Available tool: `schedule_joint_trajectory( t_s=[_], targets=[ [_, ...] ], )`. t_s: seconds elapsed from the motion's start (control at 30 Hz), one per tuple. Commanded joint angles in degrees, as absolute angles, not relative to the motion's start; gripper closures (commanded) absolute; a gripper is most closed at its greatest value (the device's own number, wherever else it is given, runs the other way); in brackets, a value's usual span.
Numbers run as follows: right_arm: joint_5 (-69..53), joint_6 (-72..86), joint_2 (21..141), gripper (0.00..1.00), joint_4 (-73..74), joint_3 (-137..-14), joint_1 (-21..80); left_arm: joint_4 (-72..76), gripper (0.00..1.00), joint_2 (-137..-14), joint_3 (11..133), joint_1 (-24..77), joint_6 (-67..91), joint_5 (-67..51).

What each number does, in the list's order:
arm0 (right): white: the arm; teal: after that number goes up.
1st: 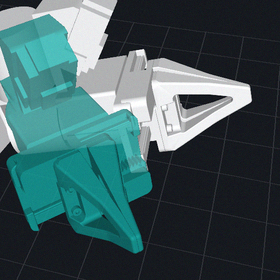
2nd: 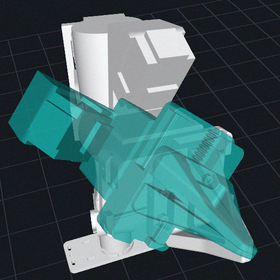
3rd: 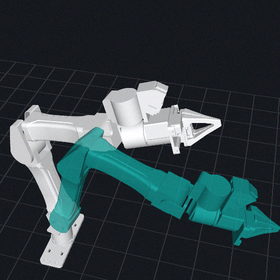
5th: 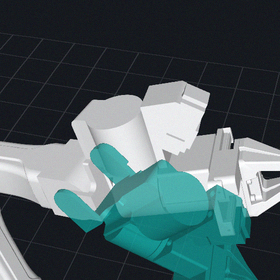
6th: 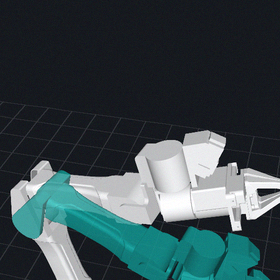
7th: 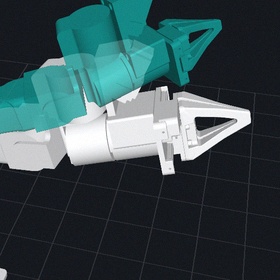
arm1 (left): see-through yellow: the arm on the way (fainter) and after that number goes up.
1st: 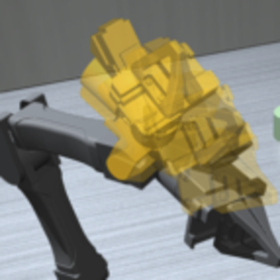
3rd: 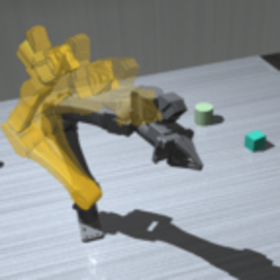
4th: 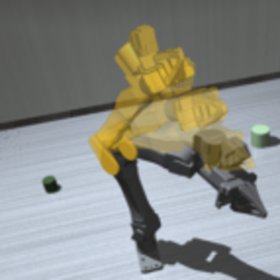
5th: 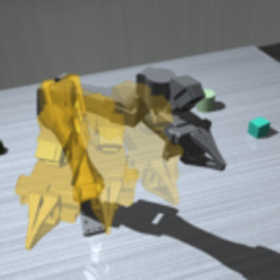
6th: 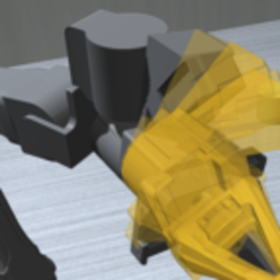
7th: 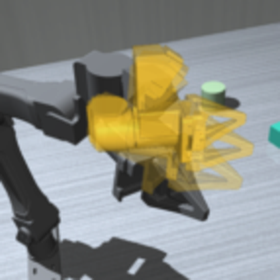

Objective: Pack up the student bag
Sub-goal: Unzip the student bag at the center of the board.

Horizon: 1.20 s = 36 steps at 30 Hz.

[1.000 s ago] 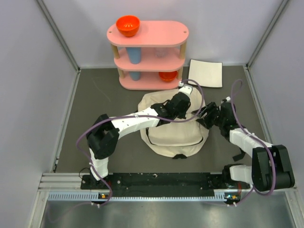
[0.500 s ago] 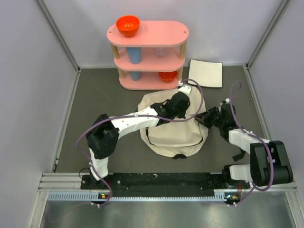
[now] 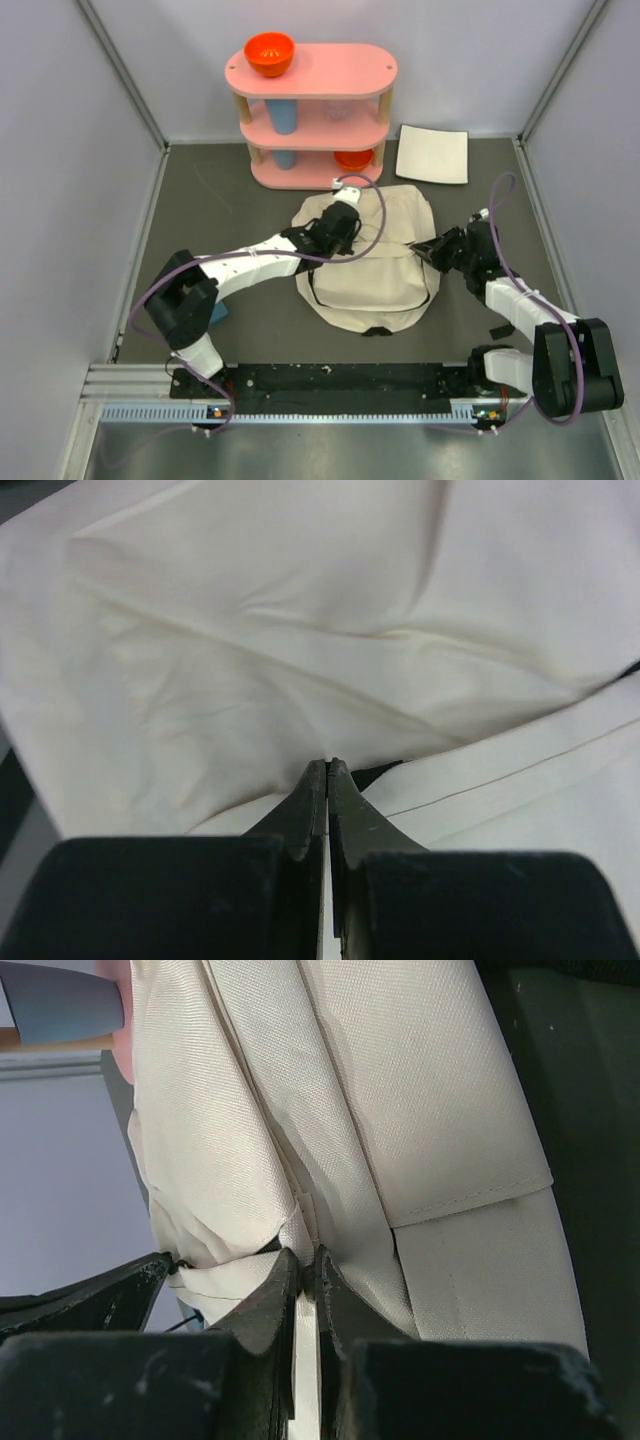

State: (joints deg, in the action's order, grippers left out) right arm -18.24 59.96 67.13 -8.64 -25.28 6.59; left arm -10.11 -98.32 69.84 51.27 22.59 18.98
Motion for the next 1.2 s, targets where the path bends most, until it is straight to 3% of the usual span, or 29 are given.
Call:
schedule_joint_trajectory(
  t_s=[0.0, 0.27, 0.5, 0.6, 0.73, 1.07, 1.17],
  targets=[
    [-14.5, 58.53, 65.83, 1.0, -7.73, -26.9, 6.24, -11.6, 1.0, -90.72, 61.62, 45.89, 22.41, 23.99],
    [-15.73, 57.75, 65.92, 1.0, -7.82, -27.6, 6.33, -11.34, 1.0, -86.05, 53.09, 40.17, 21.71, 26.62],
    [-17.05, 55.9, 64.51, 1.0, -6.42, -28.83, 6.24, -13.36, 1.0, -85.96, 55.02, 39.2, 20.74, 26.87],
    [-16.79, 54.41, 62.85, 0.88, -3.0, -30.4, 6.24, -14.59, 1.0, -86.22, 55.72, 38.67, 19.87, 27.16],
    [-15.03, 52.56, 61.09, 1.0, -1.58, -31.11, 6.24, -14.42, 1.0, -86.13, 53.45, 37.8, 19.51, 27.52],
    [-13.27, 51.24, 61.96, 1.0, 1.67, -33.31, 6.33, -15.82, 1.0, -84.91, 50.63, 34.64, 20.21, 29.27],
    [-15.46, 51.15, 62.75, 1.0, 0.97, -33.75, 6.24, -13.63, 1.0, -82.89, 49.31, 34.01, 19.51, 24.45]
  ],
)
